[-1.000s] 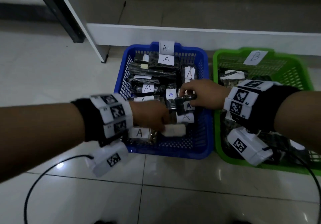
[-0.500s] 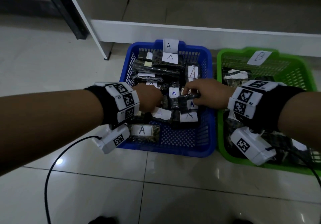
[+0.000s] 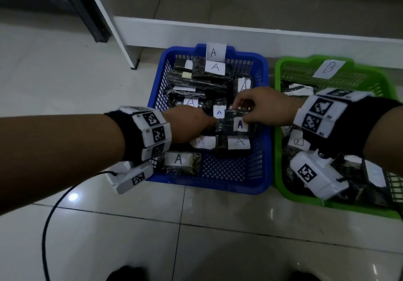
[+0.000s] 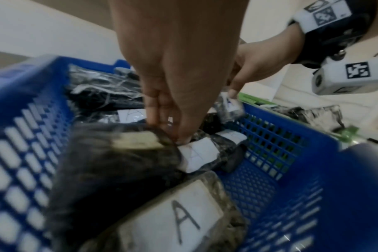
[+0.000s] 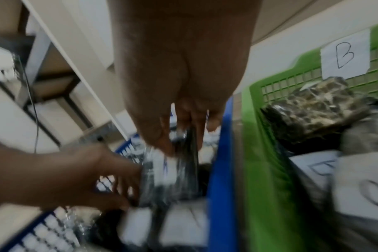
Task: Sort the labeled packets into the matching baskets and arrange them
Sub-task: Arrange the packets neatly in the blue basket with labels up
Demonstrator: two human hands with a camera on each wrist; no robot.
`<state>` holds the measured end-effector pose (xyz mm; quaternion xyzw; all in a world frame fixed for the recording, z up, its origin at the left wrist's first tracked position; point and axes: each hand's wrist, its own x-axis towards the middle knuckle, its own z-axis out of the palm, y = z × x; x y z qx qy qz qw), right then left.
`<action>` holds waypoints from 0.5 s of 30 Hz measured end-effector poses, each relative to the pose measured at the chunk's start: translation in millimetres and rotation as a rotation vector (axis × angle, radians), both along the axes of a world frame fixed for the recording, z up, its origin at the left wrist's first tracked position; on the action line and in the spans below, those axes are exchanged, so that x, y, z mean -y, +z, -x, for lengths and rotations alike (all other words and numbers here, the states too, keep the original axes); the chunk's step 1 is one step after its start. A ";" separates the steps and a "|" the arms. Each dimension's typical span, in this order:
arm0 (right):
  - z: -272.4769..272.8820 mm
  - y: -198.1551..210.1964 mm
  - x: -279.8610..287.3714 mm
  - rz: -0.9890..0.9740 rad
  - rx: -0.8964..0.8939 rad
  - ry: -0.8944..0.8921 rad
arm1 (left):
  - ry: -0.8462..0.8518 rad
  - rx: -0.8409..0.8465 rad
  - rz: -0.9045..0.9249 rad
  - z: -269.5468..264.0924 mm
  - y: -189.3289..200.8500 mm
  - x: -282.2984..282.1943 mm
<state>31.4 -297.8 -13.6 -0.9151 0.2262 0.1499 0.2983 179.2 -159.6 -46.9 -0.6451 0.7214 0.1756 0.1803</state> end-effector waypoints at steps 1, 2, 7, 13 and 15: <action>-1.8 4.2 0.9 -0.068 -0.034 0.005 | -0.017 -0.033 0.008 -3.5 0.6 -0.9; -3.2 7.6 0.3 -0.135 -0.088 0.030 | -0.036 -0.034 -0.011 -6.7 1.5 -1.8; -1.1 0.4 -25.6 -0.102 -0.285 0.246 | -0.044 0.053 -0.144 -9.8 1.0 -4.1; 9.6 -19.2 -49.3 0.076 -0.295 0.385 | 0.133 -0.219 -0.051 -29.4 14.3 2.0; 10.8 -22.7 -49.1 0.125 -0.296 0.388 | 0.191 -0.211 -0.037 -44.0 21.0 3.1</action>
